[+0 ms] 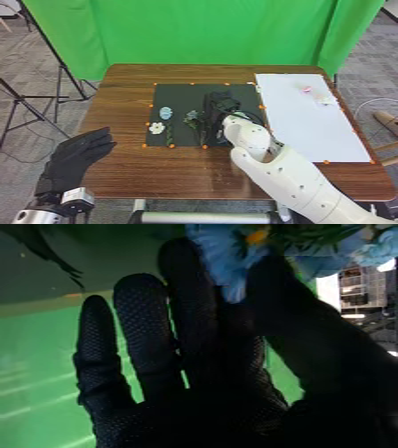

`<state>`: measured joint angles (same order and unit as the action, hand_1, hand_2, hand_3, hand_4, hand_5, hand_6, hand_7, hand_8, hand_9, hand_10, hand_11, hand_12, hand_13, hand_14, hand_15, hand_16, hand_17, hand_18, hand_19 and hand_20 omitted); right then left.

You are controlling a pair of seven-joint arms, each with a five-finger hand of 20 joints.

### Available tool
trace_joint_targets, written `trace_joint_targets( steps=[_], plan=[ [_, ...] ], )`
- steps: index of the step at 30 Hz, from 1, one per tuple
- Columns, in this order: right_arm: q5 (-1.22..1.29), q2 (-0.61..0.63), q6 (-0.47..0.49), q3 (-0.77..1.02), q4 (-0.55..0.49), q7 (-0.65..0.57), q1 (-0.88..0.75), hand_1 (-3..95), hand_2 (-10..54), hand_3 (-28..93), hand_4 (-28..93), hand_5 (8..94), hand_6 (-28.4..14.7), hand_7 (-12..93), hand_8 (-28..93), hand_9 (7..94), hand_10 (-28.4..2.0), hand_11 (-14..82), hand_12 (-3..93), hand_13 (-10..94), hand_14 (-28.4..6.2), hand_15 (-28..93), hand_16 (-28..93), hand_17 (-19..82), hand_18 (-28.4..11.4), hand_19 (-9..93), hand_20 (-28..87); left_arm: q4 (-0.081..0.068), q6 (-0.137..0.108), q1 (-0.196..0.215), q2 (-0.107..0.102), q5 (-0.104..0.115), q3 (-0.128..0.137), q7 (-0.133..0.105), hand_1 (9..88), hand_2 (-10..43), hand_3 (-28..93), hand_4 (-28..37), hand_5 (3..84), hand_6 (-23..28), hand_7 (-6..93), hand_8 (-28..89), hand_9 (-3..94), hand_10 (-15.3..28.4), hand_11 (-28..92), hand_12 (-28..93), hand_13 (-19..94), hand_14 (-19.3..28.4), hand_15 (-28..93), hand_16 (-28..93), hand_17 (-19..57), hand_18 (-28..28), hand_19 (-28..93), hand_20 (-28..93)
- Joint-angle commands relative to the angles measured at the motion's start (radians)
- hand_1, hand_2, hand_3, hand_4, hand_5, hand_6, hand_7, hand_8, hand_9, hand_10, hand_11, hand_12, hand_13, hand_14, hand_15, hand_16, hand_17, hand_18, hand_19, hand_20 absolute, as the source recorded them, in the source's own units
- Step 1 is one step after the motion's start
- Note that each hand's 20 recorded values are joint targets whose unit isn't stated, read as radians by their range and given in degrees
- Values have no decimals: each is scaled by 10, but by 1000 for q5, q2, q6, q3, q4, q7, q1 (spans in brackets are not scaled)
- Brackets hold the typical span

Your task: Arrange flowers

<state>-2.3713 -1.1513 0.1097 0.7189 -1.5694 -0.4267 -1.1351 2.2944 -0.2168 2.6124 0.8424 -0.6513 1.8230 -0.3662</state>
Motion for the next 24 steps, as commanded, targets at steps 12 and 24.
trace_joint_targets(
  steps=[12, 24],
  plan=[
    [-145, 44, -36, -63, 2, -28, 88, 250, -56, 829, -280, 672, -39, 161, -125, 654, -162, 438, 230, 524, -160, 761, 234, 123, -275, 718, 288, 6, -29, 49, 6, 14, -8, -23, 265, 30, 825, -144, 458, 132, 143, -86, 370, 209, 342, 95, 264, 264, 534, -104, -93, 215, 559, 166],
    [-5, 275, 0, 5, -16, -17, 190, 233, -30, 828, -268, 585, -49, 153, -120, 571, -193, 403, 218, 473, -180, 764, 210, 118, -271, 726, 277, 12, -58, 70, -34, 31, -25, -76, 265, 33, 824, -145, 459, 134, 141, -86, 369, 210, 342, 94, 264, 266, 535, -104, -93, 216, 558, 169]
  ],
)
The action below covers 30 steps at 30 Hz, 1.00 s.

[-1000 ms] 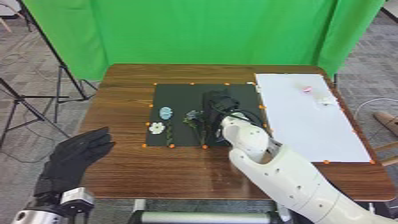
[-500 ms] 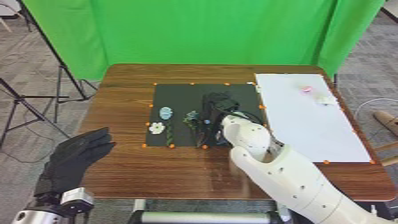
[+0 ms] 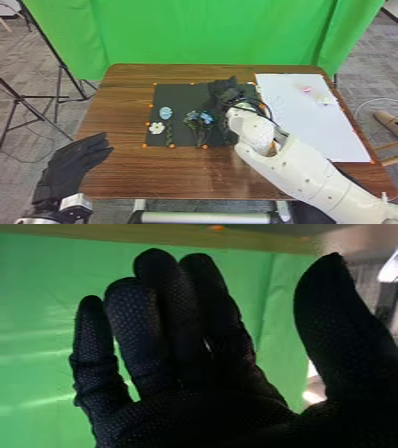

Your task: Arrange flowers

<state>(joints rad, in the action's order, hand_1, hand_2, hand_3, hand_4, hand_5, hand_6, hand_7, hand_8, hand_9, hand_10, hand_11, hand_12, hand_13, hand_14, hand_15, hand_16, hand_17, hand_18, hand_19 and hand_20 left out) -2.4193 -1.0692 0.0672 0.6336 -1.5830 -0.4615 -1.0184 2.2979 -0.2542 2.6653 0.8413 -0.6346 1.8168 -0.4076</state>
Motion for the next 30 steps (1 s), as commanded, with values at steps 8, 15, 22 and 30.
trace_joint_targets(
  steps=[8, 15, 22, 30],
  plan=[
    [90, 346, 193, 284, 28, 11, -20, 225, -33, 851, -278, 490, -59, 144, -119, 467, -189, 293, 185, 391, -187, 740, 149, 104, -243, 708, 273, 10, -37, 52, -46, 32, -17, -65, 266, 35, 820, -145, 460, 136, 138, -85, 371, 212, 343, 94, 264, 268, 536, -103, -93, 215, 558, 169],
    [124, 379, 245, 392, 79, -62, -65, 225, -45, 851, -282, 432, -66, 131, -112, 417, -184, 207, 180, 401, -177, 742, 131, 134, -237, 730, 284, 7, -29, 30, -38, 22, -30, -59, 265, 34, 820, -144, 462, 138, 135, -83, 371, 213, 343, 95, 263, 270, 538, -103, -93, 216, 559, 170],
    [69, 319, 346, 482, 133, 19, -108, 229, -51, 852, -283, 400, -67, 128, -110, 388, -180, 193, 184, 409, -163, 744, 127, 141, -230, 738, 284, 10, -8, 22, -3, -6, -17, -33, 264, 34, 819, -143, 461, 138, 134, -82, 371, 213, 342, 95, 263, 271, 539, -104, -93, 216, 559, 170],
    [42, 294, 355, 484, 122, 1, -153, 230, -56, 856, -283, 400, -62, 140, -113, 395, -167, 192, 181, 424, -157, 745, 130, 141, -228, 739, 286, 5, 19, -17, 18, -26, -20, 8, 266, 33, 819, -144, 461, 138, 133, -81, 370, 212, 343, 96, 262, 270, 539, -104, -93, 216, 559, 170]
  ],
)
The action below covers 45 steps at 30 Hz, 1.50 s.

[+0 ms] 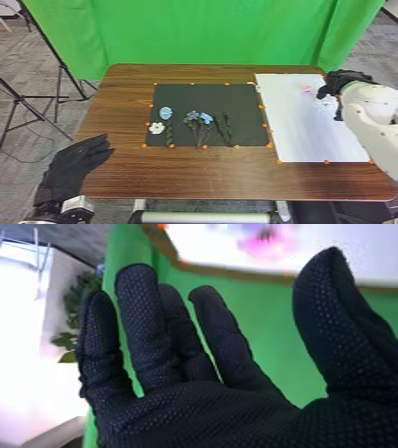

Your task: Arrange flowers

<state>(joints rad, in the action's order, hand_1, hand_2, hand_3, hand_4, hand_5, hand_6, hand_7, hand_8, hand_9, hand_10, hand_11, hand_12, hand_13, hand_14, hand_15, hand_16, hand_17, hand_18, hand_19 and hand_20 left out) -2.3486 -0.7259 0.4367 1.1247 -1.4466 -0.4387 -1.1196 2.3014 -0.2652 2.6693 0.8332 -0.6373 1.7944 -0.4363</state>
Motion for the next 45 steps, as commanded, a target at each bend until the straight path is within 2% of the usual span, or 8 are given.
trace_joint_targets(
  steps=[1, 2, 7, 8, 15, 22, 33, 45],
  plan=[
    [-26, -49, -11, -9, -15, -27, -54, 230, -56, 856, -283, 402, -62, 141, -113, 398, -167, 193, 181, 426, -155, 744, 131, 141, -228, 738, 287, 2, 29, -20, 22, -17, 4, 37, 266, 33, 819, -144, 461, 138, 133, -81, 370, 212, 343, 96, 263, 270, 539, -104, -93, 216, 559, 170],
    [-32, -55, -10, -10, -8, -26, -52, 231, -56, 856, -283, 404, -62, 142, -114, 402, -166, 195, 181, 427, -155, 744, 131, 141, -228, 738, 287, 3, 17, -12, 4, -4, 1, 20, 266, 33, 818, -145, 461, 138, 133, -81, 370, 212, 343, 96, 263, 269, 539, -105, -93, 216, 559, 170],
    [-15, -52, 3, 18, 8, -61, -74, 236, -48, 851, -283, 412, -61, 145, -117, 420, -162, 203, 180, 438, -149, 744, 135, 144, -227, 739, 288, 1, 52, -42, 39, -30, 3, 67, 265, 33, 819, -144, 461, 138, 134, -82, 370, 212, 344, 95, 263, 269, 538, -105, -93, 216, 559, 170],
    [-11, -51, 5, 22, 11, -69, -76, 236, -47, 851, -283, 415, -61, 145, -117, 422, -161, 204, 180, 438, -149, 744, 135, 145, -227, 740, 288, 2, 35, -36, 21, -18, -1, 49, 265, 34, 818, -144, 461, 138, 133, -82, 370, 212, 344, 95, 263, 270, 539, -105, -93, 215, 559, 170],
    [0, -41, -27, 47, 16, -97, -103, 240, -45, 849, -283, 432, -61, 149, -120, 433, -161, 211, 176, 452, -142, 749, 143, 153, -226, 751, 292, 5, 44, -33, 45, -28, 5, 60, 265, 32, 819, -144, 461, 138, 134, -82, 370, 213, 344, 95, 262, 269, 539, -105, -93, 216, 560, 171],
    [44, -4, -196, 7, -27, -80, -101, 243, -48, 853, -283, 461, -56, 159, -124, 462, -159, 234, 176, 468, -141, 756, 156, 165, -225, 757, 292, 0, 46, -27, 39, -28, -1, 55, 265, 32, 819, -144, 462, 138, 134, -82, 370, 213, 343, 95, 262, 270, 540, -104, -93, 216, 560, 171],
    [37, 9, -152, -1, -33, -99, -91, 250, -60, 857, -283, 468, -55, 159, -127, 460, -160, 240, 173, 476, -136, 757, 173, 169, -226, 760, 290, -5, 69, -47, 44, -43, -3, 82, 265, 32, 819, -144, 462, 139, 133, -81, 371, 215, 343, 96, 262, 271, 541, -104, -93, 216, 560, 170],
    [47, 9, -71, 49, -35, -147, -139, 256, -69, 858, -283, 452, -60, 147, -121, 439, -181, 215, 174, 471, -141, 759, 173, 170, -229, 765, 289, -7, 30, -28, -21, 2, -22, 21, 266, 33, 817, -145, 463, 140, 131, -79, 372, 216, 342, 97, 262, 274, 543, -106, -94, 218, 560, 170]
  ],
)
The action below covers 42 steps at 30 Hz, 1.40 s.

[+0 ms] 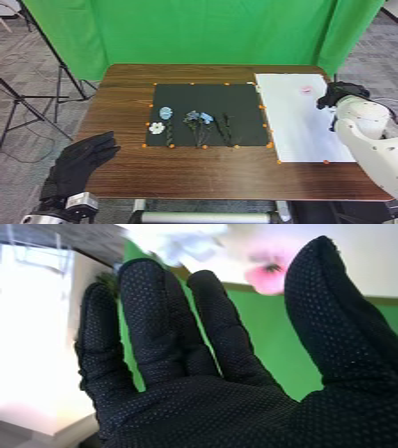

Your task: Arrange flowers

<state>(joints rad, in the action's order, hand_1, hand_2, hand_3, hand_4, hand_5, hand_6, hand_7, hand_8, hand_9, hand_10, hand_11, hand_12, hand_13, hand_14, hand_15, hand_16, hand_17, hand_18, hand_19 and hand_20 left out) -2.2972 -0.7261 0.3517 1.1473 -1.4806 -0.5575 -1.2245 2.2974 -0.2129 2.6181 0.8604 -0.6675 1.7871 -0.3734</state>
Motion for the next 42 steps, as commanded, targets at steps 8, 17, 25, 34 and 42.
trace_joint_targets(
  steps=[8, 17, 25, 34, 42],
  plan=[
    [-5, -7, -63, 25, 0, -2, -64, 283, -62, 862, -280, 527, -44, 158, -124, 559, -173, 220, 163, 548, -121, 721, 177, 210, -239, 776, 280, -3, -21, 17, -36, 32, -17, -28, 266, 33, 819, -144, 463, 139, 130, -79, 373, 216, 341, 98, 262, 274, 543, -106, -94, 218, 561, 170],
    [40, -16, -111, 9, 17, -54, -57, 367, -67, 858, -282, 610, -19, 182, -135, 676, -131, 259, 169, 624, -90, 687, 195, 245, -229, 790, 267, 0, -30, 25, -54, 45, -17, -39, 267, 33, 819, -143, 464, 140, 128, -79, 373, 217, 340, 98, 261, 275, 544, -105, -95, 218, 561, 170],
    [-16, -8, -178, -35, 22, -35, -48, 503, -79, 753, -282, 769, 31, 234, -34, 859, -59, 163, 325, 719, -41, 645, 286, 286, -207, 821, 242, 0, -37, 29, -57, 52, -19, -47, 267, 33, 819, -143, 465, 140, 128, -78, 373, 217, 340, 99, 261, 275, 544, -105, -94, 218, 561, 169],
    [-14, -10, -258, -94, 13, -10, 3, 524, -91, 748, -283, 813, 33, 215, -26, 896, -56, 207, 339, 745, -39, 665, 271, 299, -198, 832, 236, 6, -55, 51, -72, 69, -18, -65, 267, 33, 819, -144, 465, 140, 127, -77, 373, 217, 340, 99, 261, 277, 545, -105, -94, 218, 562, 169],
    [17, 29, -303, -151, -74, 39, 53, 527, -94, 755, -283, 824, 31, 202, -17, 902, -58, 210, 341, 749, -39, 669, 266, 302, -198, 836, 232, 11, -54, 57, -61, 61, -14, -58, 267, 34, 818, -146, 465, 141, 127, -77, 373, 217, 341, 100, 261, 277, 545, -105, -95, 218, 562, 169]
  ],
)
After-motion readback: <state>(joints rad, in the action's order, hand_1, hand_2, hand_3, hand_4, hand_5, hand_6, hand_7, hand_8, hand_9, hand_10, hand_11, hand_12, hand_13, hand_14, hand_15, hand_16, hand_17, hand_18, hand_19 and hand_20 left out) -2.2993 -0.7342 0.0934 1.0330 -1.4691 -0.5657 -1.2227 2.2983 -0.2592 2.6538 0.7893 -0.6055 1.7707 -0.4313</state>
